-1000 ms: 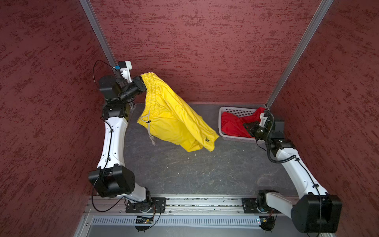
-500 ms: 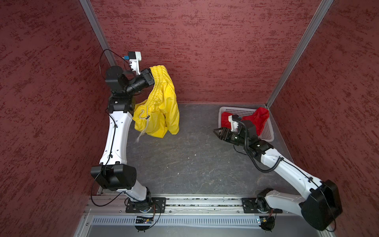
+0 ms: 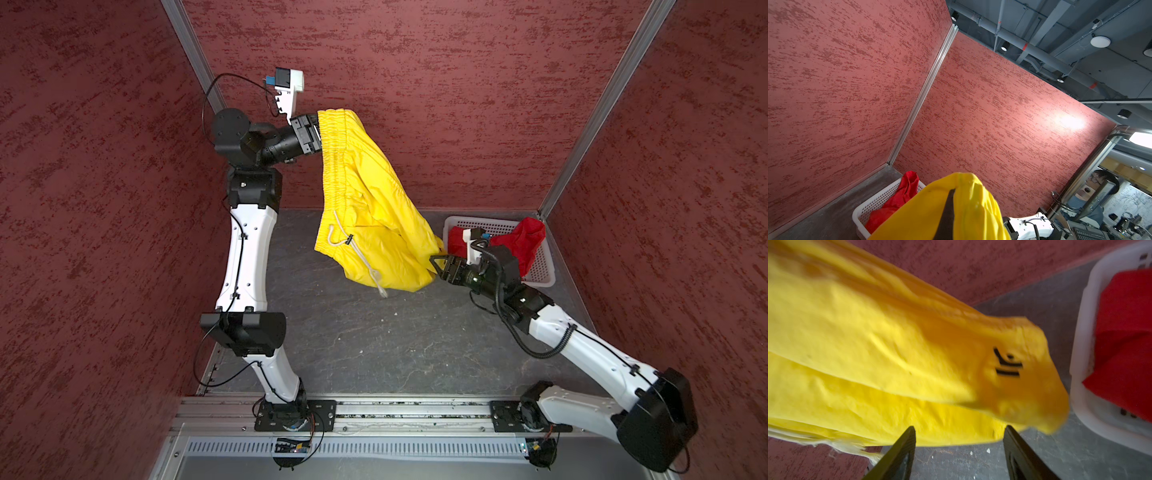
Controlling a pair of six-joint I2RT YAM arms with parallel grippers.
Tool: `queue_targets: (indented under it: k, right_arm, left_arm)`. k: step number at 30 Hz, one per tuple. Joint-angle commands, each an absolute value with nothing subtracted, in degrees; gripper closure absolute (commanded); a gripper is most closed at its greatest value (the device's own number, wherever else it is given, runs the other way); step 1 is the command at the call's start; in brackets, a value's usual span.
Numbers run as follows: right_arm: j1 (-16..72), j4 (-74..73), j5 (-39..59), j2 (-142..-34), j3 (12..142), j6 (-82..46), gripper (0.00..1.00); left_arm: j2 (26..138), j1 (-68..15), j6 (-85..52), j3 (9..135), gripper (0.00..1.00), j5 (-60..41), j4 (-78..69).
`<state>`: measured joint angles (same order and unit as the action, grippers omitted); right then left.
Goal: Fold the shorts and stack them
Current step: 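Move the right gripper to the lower hem of the hanging shorts, then grasp the shorts leg hem with the right gripper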
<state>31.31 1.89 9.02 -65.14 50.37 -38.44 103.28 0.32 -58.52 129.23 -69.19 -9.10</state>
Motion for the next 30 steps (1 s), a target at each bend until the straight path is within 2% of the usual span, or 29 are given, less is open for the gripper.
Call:
queue_targets:
  k: [1,4,7,10,13,20,30]
  right_arm:
    - [31.8,-2.3,7.4,-66.1,50.8,-38.9,0.36]
    - [35.9,-9.2,8.3,-71.7,48.4,-43.3,0.39]
    - [44.1,-18.3,9.6,-80.4,47.3,-46.5,0.43]
    - [49.8,-26.1,12.2,-88.7,47.5,-49.2,0.44]
    - [51.7,-27.8,14.1,-92.2,47.8,-50.2,0.44]
    - [49.1,-22.0,7.2,-84.5,44.4,-46.7,0.39]
    - [32.1,-38.8,22.9,-77.6,34.0,-55.0,0.42]
  left_arm:
    - [105.0,-0.3,-63.5,130.7,1.00,-72.2,-16.4]
    - [107.6,-1.5,-64.1,134.0,1.00,-73.4,-17.4]
    - [111.1,-2.3,-64.6,139.4,1.00,-74.3,-16.4]
    - [114.3,-2.4,-67.4,143.1,1.00,-74.4,-18.3]
    - [116.0,-2.4,-70.8,144.2,1.00,-74.6,-22.0]
    - [115.7,-2.3,-72.1,143.9,1.00,-76.2,-23.8]
    - [114.0,-2.3,-72.4,143.3,1.00,-77.0,-24.6]
